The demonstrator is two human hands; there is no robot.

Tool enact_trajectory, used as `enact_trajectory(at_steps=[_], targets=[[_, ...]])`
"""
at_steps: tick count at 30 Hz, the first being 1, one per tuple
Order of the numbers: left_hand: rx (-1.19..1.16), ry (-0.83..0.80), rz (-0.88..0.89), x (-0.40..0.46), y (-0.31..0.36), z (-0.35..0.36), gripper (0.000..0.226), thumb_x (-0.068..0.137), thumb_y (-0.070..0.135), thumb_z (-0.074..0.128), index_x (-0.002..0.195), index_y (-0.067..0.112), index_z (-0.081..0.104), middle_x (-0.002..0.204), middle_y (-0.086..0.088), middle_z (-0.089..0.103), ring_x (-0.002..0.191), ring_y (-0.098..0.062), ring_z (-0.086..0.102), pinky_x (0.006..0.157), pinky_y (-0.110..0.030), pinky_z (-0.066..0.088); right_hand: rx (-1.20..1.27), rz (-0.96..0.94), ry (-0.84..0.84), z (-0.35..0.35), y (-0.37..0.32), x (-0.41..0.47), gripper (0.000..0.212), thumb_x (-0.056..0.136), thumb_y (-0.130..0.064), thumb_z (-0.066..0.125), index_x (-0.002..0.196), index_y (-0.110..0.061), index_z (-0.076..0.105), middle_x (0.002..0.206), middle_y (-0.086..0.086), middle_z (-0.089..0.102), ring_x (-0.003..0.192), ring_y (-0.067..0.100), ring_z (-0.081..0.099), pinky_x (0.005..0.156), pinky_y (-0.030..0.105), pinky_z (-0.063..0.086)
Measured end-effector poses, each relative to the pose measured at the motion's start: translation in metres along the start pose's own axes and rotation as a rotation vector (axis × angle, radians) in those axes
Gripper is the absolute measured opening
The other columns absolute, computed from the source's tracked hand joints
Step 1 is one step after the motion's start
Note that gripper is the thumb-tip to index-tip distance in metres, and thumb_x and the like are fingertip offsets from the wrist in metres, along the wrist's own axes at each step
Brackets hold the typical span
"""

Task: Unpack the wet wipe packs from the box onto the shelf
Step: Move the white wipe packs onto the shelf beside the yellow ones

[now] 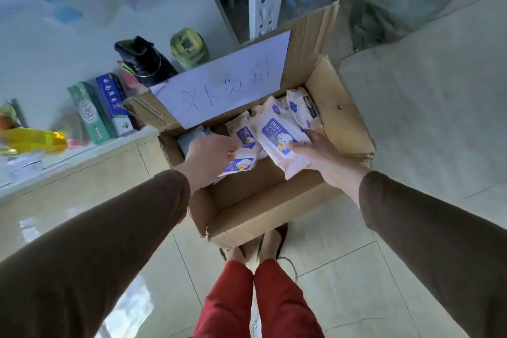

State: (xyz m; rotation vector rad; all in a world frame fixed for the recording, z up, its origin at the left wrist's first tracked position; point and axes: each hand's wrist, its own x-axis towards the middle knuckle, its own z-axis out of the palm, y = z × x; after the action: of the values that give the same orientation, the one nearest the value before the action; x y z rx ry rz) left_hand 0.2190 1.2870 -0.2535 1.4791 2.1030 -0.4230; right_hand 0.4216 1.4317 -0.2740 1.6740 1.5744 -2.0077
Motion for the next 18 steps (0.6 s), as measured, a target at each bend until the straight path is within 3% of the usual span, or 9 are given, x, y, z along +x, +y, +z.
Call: enact_trajectory(at_steps=[4,7,12,15,18], targets=[[-0.182,0.071,-0.101,-0.091,-0.035,-0.066,0.003,0.097,0.029,0.054,0.099,0.030,0.054,0.100,0.004,0.058,0.096,-0.022,0.061,0.065,-0.030,0.042,-0.046,-0.111,-0.100,0.012,-0.074,-0.086,0.036,0.087,-0.022,0.076,0.120,-0.015,0.063,0.107,0.001,0.073,0.094,0.017,0.072,0.071,0.031,0.057],[-0.431,0.186,-0.236,-0.168,-0.071,-0.116,0.012,0.096,0.031,0.056,0.086,0.028,0.050,0.085,0.005,0.059,0.083,-0.023,0.059,0.063,-0.031,0.041,-0.089,-0.194,-0.196,0.037,-0.135,-0.151,0.029,0.090,-0.019,0.073,0.117,-0.018,0.063,0.103,-0.003,0.074,0.093,0.014,0.073,0.066,0.024,0.057],[-0.560,0.375,-0.299,-0.290,-0.148,-0.180,0.027,0.091,0.032,0.062,0.072,0.021,0.046,0.068,0.004,0.056,0.066,-0.020,0.052,0.055,-0.030,0.036,-0.189,-0.331,-0.328,0.101,-0.232,-0.246,0.017,0.098,-0.029,0.061,0.113,-0.022,0.064,0.109,0.007,0.074,0.096,0.025,0.072,0.078,0.041,0.057],[-0.627,0.476,-0.339,-0.351,-0.205,-0.206,0.026,0.088,0.030,0.064,0.070,0.021,0.048,0.063,0.004,0.053,0.061,-0.019,0.051,0.056,-0.032,0.038,-0.234,-0.418,-0.339,0.149,-0.285,-0.286,0.018,0.097,-0.035,0.057,0.109,-0.024,0.065,0.097,0.001,0.076,0.086,0.021,0.072,0.073,0.038,0.056],[-0.699,0.576,-0.359,-0.394,-0.266,-0.228,0.023,0.087,0.027,0.065,0.070,0.022,0.051,0.061,0.004,0.054,0.061,-0.021,0.052,0.056,-0.033,0.039,-0.271,-0.508,-0.301,0.200,-0.330,-0.310,0.019,0.101,-0.030,0.054,0.110,-0.019,0.066,0.100,0.004,0.076,0.086,0.018,0.073,0.074,0.036,0.059]])
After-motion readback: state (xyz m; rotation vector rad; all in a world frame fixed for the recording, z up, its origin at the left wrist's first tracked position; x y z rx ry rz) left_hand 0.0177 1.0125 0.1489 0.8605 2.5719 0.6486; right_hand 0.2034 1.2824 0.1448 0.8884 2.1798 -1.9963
